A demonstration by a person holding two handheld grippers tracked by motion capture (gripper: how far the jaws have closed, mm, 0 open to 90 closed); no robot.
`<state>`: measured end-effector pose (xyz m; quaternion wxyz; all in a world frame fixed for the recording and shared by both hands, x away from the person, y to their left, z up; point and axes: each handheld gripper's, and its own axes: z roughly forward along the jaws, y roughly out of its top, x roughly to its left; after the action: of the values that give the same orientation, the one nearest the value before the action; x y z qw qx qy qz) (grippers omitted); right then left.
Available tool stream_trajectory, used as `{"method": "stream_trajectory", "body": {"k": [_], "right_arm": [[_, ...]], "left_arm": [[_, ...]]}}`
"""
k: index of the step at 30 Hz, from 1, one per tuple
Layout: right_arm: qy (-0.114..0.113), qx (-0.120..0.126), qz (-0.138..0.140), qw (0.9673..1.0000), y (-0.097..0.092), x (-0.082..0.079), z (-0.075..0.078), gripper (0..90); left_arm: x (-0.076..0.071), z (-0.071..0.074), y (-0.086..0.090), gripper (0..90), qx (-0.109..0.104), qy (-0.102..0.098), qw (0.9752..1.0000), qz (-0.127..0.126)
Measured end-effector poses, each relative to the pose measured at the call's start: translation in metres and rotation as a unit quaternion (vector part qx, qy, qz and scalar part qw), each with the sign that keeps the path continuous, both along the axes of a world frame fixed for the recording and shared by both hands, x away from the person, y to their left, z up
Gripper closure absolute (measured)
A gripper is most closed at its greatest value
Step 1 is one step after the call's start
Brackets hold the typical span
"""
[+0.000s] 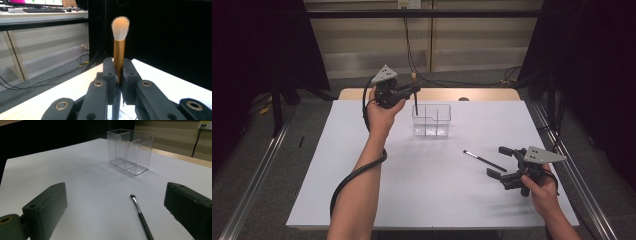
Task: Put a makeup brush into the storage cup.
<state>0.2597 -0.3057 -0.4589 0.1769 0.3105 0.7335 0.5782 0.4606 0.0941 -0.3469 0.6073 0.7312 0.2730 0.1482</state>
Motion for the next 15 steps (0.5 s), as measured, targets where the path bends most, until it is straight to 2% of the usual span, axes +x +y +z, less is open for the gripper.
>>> {"method": "stream_trajectory", "body": {"k": [15], "right_arm": [[0.001,0.003,0.0,1.0,-0.001,0.0007,-0.0002,4.4]], "left_arm": [[0.0062,0.0002,-0.0089,83.5,-0.002,-0.006,0.9999,0.013]]}}
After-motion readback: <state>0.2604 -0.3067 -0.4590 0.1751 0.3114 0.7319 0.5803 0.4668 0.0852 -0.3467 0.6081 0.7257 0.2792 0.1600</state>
